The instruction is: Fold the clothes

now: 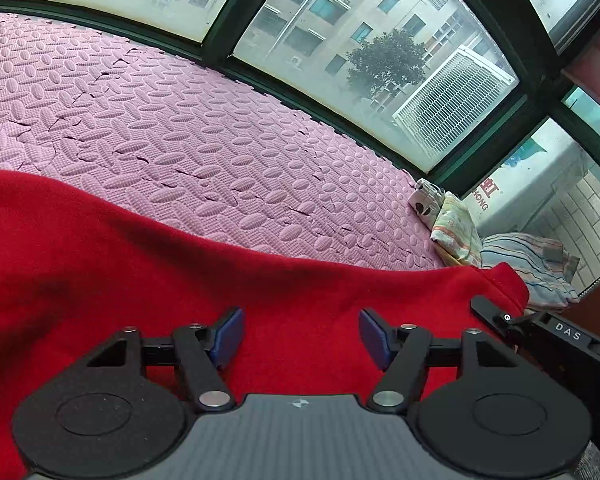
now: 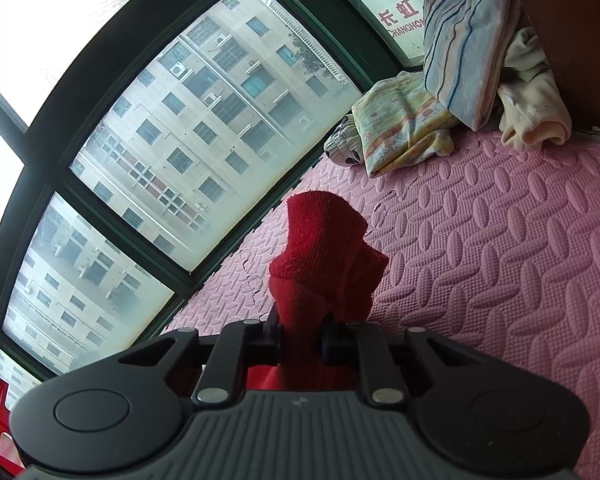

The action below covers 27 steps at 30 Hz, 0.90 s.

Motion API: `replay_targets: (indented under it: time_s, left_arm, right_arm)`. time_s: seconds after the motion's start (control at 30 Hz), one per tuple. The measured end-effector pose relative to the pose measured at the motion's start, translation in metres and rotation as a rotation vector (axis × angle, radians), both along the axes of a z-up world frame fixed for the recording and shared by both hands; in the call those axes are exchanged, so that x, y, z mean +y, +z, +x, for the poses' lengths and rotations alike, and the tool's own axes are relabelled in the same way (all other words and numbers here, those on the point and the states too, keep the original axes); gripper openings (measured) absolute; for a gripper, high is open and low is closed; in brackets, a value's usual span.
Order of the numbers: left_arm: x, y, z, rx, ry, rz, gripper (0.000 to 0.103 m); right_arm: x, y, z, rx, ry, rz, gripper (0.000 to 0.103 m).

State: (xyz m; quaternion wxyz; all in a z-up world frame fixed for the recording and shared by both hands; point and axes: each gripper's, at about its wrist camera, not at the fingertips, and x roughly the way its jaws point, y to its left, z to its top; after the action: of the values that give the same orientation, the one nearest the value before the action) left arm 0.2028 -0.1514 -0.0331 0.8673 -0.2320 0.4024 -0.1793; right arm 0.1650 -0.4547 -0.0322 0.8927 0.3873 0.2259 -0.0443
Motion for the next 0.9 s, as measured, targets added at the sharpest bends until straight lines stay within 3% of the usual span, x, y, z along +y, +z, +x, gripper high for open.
replay_targets:
  time_s: [0.3, 0.63, 0.77, 0.9]
  left_arm:
    - [-0.005, 0.006, -0.038, -0.012, -0.083, -0.027, 0.071]
    - [-0.002, 0.012, -0.068, -0.01, -0.123, -0.015, 0.076]
    - [-0.006, 0.01, -0.073, -0.024, -0.157, 0.035, 0.076]
    - [0.011, 0.026, -0.078, -0.037, -0.152, 0.02, 0.079]
  right_arm:
    - [0.001, 0.001, 0.0, 0.007, 0.003, -0.019, 0.015]
    - [0.002, 0.003, 0.003, 0.011, 0.018, -0.043, 0.015]
    - [0.004, 0.005, 0.003, 0.013, 0.02, -0.052, 0.015]
    - [0.009, 0.017, 0.0, -0.009, 0.045, -0.084, 0.015]
